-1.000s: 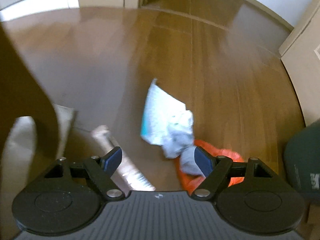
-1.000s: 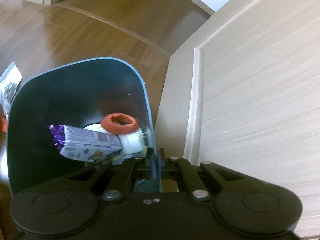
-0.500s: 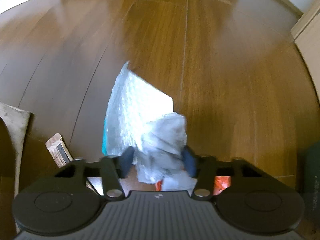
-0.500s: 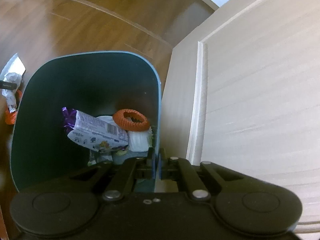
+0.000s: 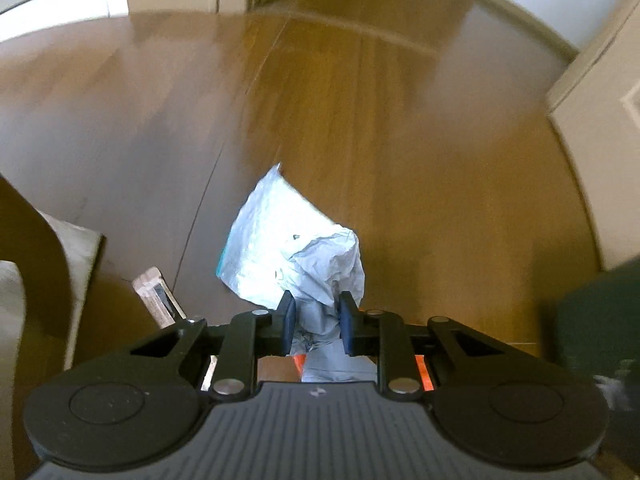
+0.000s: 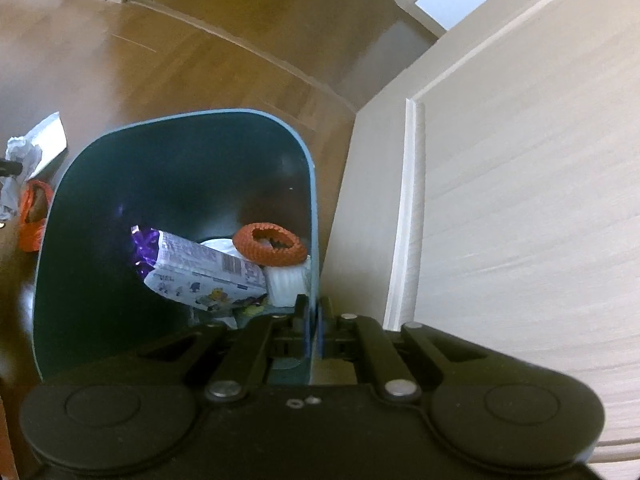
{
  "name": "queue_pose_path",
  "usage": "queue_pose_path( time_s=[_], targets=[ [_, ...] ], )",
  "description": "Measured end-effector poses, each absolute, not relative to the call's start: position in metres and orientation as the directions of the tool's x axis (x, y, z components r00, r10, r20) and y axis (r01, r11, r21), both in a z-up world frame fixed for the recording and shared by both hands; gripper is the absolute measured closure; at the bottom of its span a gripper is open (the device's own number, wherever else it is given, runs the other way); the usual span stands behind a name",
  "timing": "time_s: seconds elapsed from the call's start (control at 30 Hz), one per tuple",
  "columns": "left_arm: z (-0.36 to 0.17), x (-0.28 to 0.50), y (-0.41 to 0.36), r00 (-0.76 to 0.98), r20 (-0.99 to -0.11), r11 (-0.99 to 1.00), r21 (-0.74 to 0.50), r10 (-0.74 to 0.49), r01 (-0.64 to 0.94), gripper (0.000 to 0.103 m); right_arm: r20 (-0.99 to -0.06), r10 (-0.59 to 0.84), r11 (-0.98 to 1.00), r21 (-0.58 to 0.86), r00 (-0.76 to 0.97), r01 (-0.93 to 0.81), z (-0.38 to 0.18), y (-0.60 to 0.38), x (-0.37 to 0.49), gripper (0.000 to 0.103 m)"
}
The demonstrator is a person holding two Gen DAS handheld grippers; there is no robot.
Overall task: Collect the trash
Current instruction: 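Drop the white tissue into the teal bin while the right holds the bin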
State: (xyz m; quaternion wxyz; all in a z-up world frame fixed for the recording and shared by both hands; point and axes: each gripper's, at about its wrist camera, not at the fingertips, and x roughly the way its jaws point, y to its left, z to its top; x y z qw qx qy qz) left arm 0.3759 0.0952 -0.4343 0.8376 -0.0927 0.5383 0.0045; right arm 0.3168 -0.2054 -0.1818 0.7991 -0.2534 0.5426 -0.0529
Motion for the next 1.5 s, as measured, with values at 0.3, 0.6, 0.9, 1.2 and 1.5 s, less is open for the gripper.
queue_pose_path(
  time_s=[0.3, 0.6, 0.9, 1.2, 1.5],
  targets=[
    [-0.293, 0.324, 0.037, 0.540, -0.747, 0.921, -0.304, -0.388, 0.243, 0.081, -0.844, -0.328, 0.852, -0.458, 0.424, -0.253, -0.180, -0.205, 0.316, 0.098],
    [-0.280, 0.307, -0.074, 0.434, -0.755, 0.832, -0.262, -0.492, 0.489, 0.081, -0.840, -0.314, 0.831, -0.469, 0.442, -0.300, -0.181, -0.203, 0.326, 0.098],
    [-0.318, 0.310, -0.139, 0.358, -0.823, 0.824, -0.212, -0.440, 0.526, 0.081, -0.844, -0.283, 0.829, -0.454, 0.456, -0.327, -0.188, -0.206, 0.328, 0.096],
    [-0.313, 0.309, -0.129, 0.341, -0.811, 0.834, -0.292, -0.476, 0.468, 0.040, -0.844, -0.247, 0.835, -0.434, 0.476, -0.337, -0.186, -0.205, 0.324, 0.096],
    [-0.279, 0.288, -0.090, 0.481, -0.751, 0.866, -0.242, -0.452, 0.437, 0.025, -0.844, -0.228, 0.844, -0.420, 0.486, -0.334, -0.182, -0.207, 0.319, 0.095]
  ],
)
